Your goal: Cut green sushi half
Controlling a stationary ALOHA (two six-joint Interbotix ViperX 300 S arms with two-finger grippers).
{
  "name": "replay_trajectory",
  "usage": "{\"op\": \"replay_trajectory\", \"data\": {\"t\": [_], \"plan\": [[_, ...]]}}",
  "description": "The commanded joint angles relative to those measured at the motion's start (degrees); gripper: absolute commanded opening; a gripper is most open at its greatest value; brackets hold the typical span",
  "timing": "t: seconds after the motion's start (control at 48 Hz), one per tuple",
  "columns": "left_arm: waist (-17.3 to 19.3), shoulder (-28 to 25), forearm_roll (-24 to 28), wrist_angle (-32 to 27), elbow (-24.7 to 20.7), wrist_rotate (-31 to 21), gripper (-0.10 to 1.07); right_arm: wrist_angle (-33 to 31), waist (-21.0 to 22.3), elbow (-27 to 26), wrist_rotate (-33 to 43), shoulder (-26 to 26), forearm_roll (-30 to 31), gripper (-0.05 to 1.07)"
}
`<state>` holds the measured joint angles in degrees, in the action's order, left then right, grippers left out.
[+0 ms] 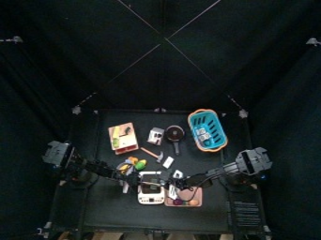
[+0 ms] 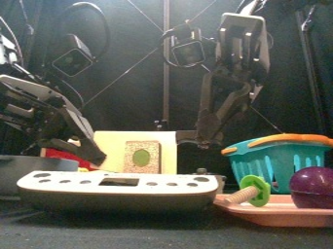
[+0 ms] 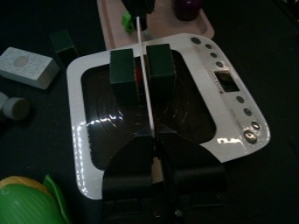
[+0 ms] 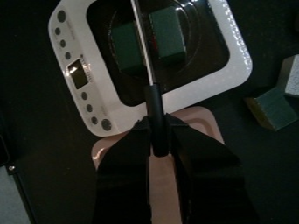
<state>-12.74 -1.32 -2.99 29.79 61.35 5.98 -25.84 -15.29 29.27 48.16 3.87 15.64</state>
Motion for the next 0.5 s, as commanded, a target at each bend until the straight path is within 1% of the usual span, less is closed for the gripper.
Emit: {"op": "replay_trajectory", "data": {"t": [0.0,0.292,0.479], "plan": [[-1.23,0.26,0.00,-0.97,0.62,0.00,0.38,-0.62,-1.32,-0.18,0.26,-0.88,-1.32,0.45],[-1.58,1.14,0.09,-1.14,0.62,0.18,0.38,-1.41,-1.49,-0.97,0.00,-1.05,-0.97,0.45],[-1.49,4.04,0.09,-1.14,0.62,0.26,0.38,-2.29,-1.23,-2.02,-0.35,-1.85,0.18,0.45]]}}
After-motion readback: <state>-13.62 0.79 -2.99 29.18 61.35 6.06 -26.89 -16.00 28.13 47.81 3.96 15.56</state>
